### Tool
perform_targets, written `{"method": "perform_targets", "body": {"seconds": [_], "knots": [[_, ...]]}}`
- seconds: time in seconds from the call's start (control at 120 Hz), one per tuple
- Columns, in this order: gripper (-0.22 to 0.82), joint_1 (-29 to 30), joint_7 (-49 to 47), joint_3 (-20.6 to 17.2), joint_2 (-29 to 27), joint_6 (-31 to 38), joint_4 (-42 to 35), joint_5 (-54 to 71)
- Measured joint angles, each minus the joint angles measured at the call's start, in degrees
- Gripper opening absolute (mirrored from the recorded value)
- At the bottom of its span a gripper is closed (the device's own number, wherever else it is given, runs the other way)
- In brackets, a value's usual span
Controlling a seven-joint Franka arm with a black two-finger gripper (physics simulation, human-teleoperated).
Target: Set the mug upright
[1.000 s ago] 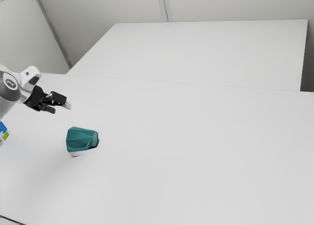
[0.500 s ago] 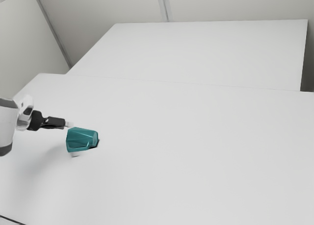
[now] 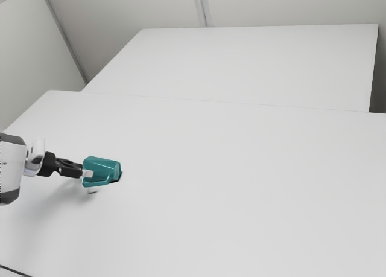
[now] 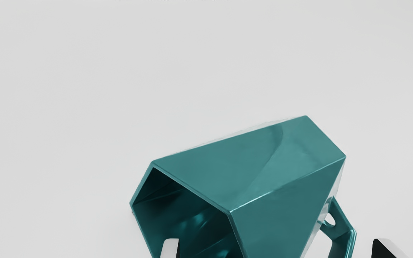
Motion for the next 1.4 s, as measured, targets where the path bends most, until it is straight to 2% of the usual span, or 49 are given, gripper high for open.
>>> {"method": "perform_targets", "body": {"seconds": [0.267, 0.442, 0.592, 0.892, 1.142, 1.4], "knots": [[0.57, -3.63, 6.66, -0.02, -0.31, 0.17, -1.4, -3.22], [0.27, -3.24, 9.65, -0.03, -2.13, 0.34, -1.67, -4.49], [0.14, -2.9, 11.53, -0.02, -2.58, 0.26, -1.55, -5.58], [0.05, -3.77, 14.13, -0.11, -2.08, -0.25, -1.48, -9.3], [-0.12, -7.43, 15.5, -0.21, -2.76, -0.54, -1.4, -10.15], [-0.16, -11.23, 16.38, -0.29, -3.87, -0.87, -1.4, -11.23]]}}
